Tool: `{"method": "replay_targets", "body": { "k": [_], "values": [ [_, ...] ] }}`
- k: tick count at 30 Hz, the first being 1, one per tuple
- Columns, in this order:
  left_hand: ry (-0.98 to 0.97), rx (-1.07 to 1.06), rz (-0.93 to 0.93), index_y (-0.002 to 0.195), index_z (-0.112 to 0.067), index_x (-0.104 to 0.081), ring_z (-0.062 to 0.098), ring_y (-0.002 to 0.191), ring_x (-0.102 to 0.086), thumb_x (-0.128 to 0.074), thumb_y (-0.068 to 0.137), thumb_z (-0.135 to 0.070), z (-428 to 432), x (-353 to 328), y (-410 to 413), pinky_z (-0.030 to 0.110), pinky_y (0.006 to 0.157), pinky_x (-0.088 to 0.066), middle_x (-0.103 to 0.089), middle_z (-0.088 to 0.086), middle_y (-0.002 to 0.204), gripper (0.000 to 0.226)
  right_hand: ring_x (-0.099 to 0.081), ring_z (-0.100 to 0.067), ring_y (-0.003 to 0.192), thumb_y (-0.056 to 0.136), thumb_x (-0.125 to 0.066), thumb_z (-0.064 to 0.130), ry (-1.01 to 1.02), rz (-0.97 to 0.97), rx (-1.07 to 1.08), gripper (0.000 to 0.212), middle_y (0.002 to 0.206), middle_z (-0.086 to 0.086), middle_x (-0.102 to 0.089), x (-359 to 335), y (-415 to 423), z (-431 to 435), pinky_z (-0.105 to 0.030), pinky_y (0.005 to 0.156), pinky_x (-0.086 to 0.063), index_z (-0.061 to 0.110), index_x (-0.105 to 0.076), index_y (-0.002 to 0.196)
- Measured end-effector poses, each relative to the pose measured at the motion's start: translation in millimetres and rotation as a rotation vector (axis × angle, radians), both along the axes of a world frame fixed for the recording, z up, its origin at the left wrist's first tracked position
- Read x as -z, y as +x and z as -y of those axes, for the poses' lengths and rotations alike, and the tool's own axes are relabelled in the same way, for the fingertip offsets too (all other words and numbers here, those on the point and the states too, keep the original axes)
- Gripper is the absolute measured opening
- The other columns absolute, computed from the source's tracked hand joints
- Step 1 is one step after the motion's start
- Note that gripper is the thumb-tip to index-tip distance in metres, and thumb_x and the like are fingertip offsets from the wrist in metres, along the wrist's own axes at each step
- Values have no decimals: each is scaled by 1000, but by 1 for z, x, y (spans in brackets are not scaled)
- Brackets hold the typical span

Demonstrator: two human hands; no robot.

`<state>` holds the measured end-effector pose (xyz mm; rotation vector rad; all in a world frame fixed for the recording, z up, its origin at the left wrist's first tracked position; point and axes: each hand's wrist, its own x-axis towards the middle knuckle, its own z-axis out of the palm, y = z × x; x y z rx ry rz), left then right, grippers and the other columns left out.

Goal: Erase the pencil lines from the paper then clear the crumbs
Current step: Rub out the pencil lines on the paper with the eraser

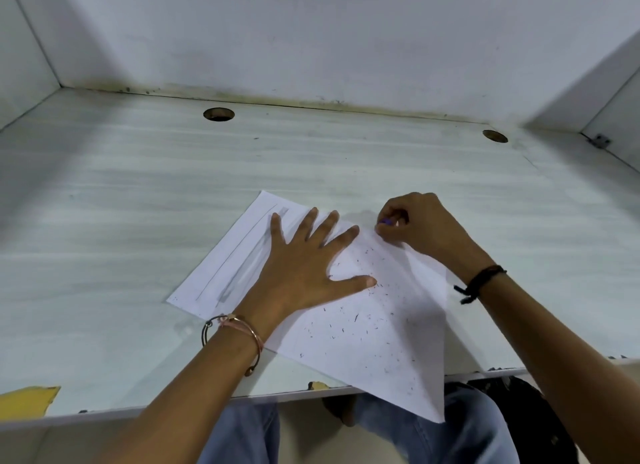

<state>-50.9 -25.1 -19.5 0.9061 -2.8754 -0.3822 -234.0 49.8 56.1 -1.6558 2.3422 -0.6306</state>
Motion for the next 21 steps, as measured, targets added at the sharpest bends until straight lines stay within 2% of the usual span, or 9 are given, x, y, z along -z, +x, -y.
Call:
{"method": "replay_targets", "body": {
  "k": [3, 6, 11, 13, 18, 21],
  "values": [
    [-13, -2, 12, 150, -51, 2, 14, 148, 22, -15, 73, -93, 0, 0, -1, 67, 109, 17, 14, -12, 163, 90, -51, -1, 51, 78, -71, 11, 10, 22, -106, 3, 70, 1, -68, -1, 18, -3, -9, 52, -39, 10, -73, 81],
    [-34, 0, 26, 150, -51, -1, 15, 149, 20, -14, 71, -92, -1, -1, -1, 68, 109, 15, 12, -11, 163, 90, -52, -2, 54, 76, -68, 9, 69, 53, -192, 5, 70, 1, -68, 6, 42, -9, -20, 58, -45, 11, -72, 80],
    [-7, -1, 6, 151, -51, 1, 13, 148, 22, -16, 72, -93, 0, -1, 0, 66, 110, 17, 14, -13, 163, 90, -52, -5, 58, 78, -69, 9, 14, 14, 14, 3, 73, 0, -65, 4, -5, 2, -11, 52, -36, 11, -72, 79],
    [-6, -2, 6, 151, -51, 1, 13, 148, 22, -17, 74, -93, 0, -1, 0, 67, 110, 17, 14, -13, 163, 90, -52, -3, 55, 78, -71, 10, 17, 1, 0, 2, 76, -2, -65, 0, -7, 3, -10, 51, -34, 10, -71, 80],
    [-25, 2, 41, 151, -50, 1, 15, 148, 22, -13, 71, -93, 0, -2, -1, 68, 109, 16, 15, -11, 163, 92, -52, 0, 52, 77, -68, 9, 40, 36, -173, 6, 66, 9, -63, 9, 34, -10, -11, 53, -41, 14, -71, 80],
    [-1, -3, 14, 151, -51, 1, 13, 148, 22, -14, 71, -93, 0, -2, 0, 66, 110, 17, 14, -13, 162, 91, -53, -1, 54, 79, -69, 11, -1, 37, -86, 4, 71, 5, -65, 11, 13, -3, -6, 53, -39, 13, -72, 81]
  ]
}}
